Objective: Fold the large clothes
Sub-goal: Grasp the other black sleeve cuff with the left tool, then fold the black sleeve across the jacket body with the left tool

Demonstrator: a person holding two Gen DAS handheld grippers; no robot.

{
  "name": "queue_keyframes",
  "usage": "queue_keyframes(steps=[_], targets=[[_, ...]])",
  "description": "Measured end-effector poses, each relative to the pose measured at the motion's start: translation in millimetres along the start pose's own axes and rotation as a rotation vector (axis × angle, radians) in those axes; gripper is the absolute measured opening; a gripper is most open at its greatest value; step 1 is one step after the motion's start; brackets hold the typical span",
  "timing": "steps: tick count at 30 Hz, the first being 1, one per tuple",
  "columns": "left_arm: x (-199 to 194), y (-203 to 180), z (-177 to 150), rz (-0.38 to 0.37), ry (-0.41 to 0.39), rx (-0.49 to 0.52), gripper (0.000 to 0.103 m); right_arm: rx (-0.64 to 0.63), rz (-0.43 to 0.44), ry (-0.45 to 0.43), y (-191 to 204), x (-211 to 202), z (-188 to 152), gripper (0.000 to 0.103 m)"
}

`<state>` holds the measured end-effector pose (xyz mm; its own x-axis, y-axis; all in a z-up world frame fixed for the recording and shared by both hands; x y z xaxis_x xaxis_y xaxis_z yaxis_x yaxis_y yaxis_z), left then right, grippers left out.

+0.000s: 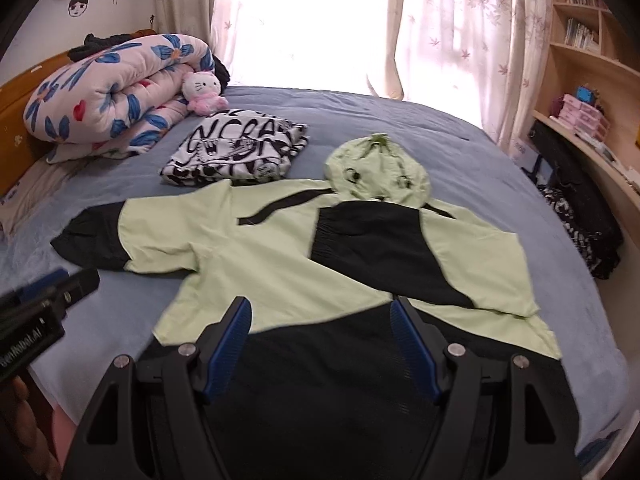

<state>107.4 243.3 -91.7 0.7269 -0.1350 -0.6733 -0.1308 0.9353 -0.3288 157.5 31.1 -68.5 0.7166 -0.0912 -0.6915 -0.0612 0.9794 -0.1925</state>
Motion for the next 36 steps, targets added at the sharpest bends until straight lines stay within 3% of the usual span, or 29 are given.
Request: queue_keyframes(steps=[6, 12, 19, 24, 30, 31, 33, 34, 36], targets=[[28, 67, -2, -0.008, 0.059, -0.125, 0.051, -0.015, 0.040, 0.026, 43, 25, 11, 0.072], [71, 128, -2, -0.157, 0.112, -0.268, 0.051, -0.050, 0.060, 0.050, 83, 54, 16, 0.072], [111, 206, 14, -0.182, 0.106, -0.404, 0.051, -0.103, 0.092, 0.110, 128, 92, 7, 0.072], [134, 235, 20, -0.237, 0.139, -0.471, 0.051, -0.117, 0.098, 0.144, 140, 111, -1, 0.072], [152, 259, 37, -0.265, 0.119, -0.520, 0.050, -0.094, 0.113, 0.190, 140, 128, -8, 0.072], [154, 264, 39, -0.265, 0.107, -0.528, 0.047, -0.092, 0.114, 0.194, 138, 129, -9, 0.072], [156, 269, 41, -0.212, 0.096, -0.521, 0.016, -0.086, 0.117, 0.207, 135, 132, -13, 0.072], [157, 272, 42, -0.173, 0.090, -0.508, 0.009, -0.082, 0.120, 0.213, 133, 133, -15, 0.072], [152, 270, 46, -0.117, 0.066, -0.476, 0.004, -0.065, 0.130, 0.221, 128, 132, -17, 0.072]])
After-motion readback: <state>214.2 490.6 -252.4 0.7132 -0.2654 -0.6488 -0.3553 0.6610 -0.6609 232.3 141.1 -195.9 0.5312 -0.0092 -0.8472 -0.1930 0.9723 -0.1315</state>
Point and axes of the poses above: each gripper's, at about its wrist camera, not at the fingertips, and x roughly the way its jaws point, y to its left, z to its top, the point moved 10 cm from there along x, roughly the way its jaws point, and after that the axes turned 9 degrees about -z, right-handed, at the moved point
